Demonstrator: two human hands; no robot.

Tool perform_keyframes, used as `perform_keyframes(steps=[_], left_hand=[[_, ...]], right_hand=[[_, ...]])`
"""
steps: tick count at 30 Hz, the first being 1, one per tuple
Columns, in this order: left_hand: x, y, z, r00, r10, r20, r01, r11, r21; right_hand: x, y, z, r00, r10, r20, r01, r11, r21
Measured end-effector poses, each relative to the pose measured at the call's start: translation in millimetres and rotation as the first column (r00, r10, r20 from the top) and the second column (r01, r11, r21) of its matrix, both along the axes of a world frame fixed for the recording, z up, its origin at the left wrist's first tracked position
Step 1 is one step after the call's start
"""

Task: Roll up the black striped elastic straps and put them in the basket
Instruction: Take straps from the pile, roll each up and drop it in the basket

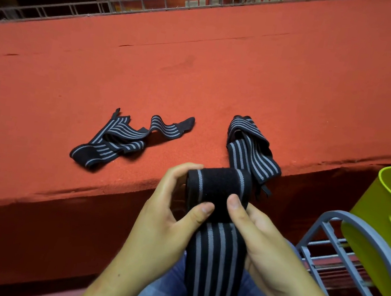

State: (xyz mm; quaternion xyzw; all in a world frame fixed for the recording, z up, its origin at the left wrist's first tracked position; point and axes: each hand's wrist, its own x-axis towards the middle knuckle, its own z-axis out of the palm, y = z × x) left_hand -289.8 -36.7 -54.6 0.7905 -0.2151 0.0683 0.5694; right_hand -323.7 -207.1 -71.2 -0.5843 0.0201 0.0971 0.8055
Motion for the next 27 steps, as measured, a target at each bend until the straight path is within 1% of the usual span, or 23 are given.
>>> perform_keyframes(steps=[4, 8, 13, 15, 19, 22, 27], left_hand=[[-0.1, 1.0, 0.8, 0.999, -0.021, 0.024, 0.021, 1.0, 0.003], [-1.4, 1.2, 0.6, 0.996, -0.084, -0.005, 0.084, 0.996, -0.021], [-3.1, -1.4, 0.6, 0.994, -0.111, -0.022, 0.11, 0.993, -0.042], [-4.0, -1.7, -0.8, 0.992, -0.119, -0.048, 0.118, 0.992, -0.035], [-6.4, 0.6, -0.4, 0.984, -0.147, -0.101, 0.152, 0.987, 0.044], [-7.6, 2.3, 3.8, 0.975, -0.163, -0.153, 0.177, 0.981, 0.08], [-5.4, -0.5, -0.6, 0.966, -0.126, -0.226, 0.147, 0.986, 0.08]], right_hand=[[-0.8, -0.9, 3.1, 1.0, 0.008, -0.02, -0.008, 1.0, 0.014], [-0.8, -2.1, 1.5, 1.0, 0.026, -0.008, -0.025, 0.997, 0.068], [-1.4, -3.5, 5.7, 1.0, 0.006, 0.011, -0.007, 0.994, 0.11], [-0.6, -4.2, 6.5, 1.0, -0.023, 0.005, 0.022, 0.995, 0.1], [0.2, -4.3, 6.0, 0.997, -0.078, -0.023, 0.08, 0.989, 0.122], [0.7, -5.7, 4.3, 0.998, -0.06, -0.015, 0.062, 0.989, 0.137], [0.1, -4.6, 0.5, 0.999, -0.041, 0.027, 0.039, 0.997, 0.066]])
